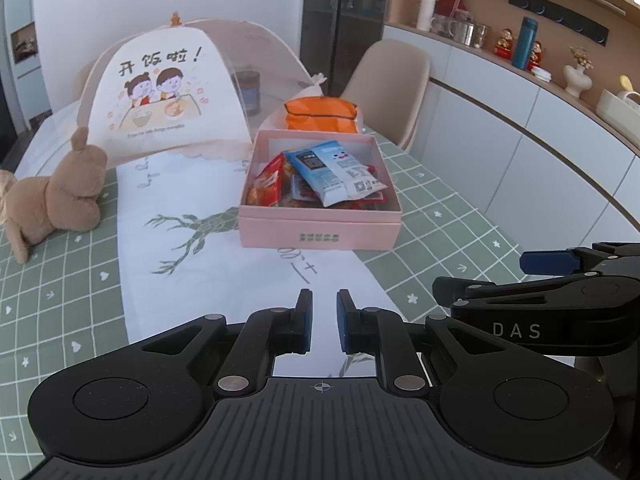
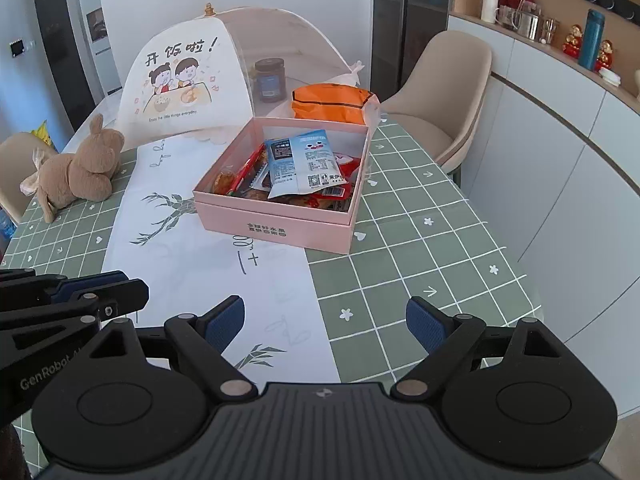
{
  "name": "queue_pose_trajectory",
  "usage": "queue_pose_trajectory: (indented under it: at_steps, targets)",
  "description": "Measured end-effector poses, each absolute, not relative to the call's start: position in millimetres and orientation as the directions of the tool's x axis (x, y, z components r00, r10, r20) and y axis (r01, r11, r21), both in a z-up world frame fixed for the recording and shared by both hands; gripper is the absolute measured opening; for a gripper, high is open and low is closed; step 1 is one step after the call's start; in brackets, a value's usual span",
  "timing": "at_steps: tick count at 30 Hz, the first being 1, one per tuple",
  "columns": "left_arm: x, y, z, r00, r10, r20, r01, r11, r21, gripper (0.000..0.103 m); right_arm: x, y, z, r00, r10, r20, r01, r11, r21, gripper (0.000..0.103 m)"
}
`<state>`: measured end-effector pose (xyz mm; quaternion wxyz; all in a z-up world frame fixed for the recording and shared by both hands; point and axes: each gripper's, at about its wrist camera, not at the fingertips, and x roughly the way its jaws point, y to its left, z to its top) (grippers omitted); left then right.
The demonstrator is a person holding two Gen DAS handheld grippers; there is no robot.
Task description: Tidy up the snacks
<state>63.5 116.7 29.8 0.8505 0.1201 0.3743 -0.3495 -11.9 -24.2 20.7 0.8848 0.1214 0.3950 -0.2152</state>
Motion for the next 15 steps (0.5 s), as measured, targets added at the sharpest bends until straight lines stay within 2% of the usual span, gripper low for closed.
queue_pose_trajectory:
  at_steps: [15]
  targets:
    - [64.5, 120.0, 25.4, 0.482, -0.483, -0.731, 0.672, 0.739, -0.046, 0.017, -10.4, -22.9, 15.3, 0.589, -0.278, -0.759, 0.473, 0.88, 0.044, 0.089]
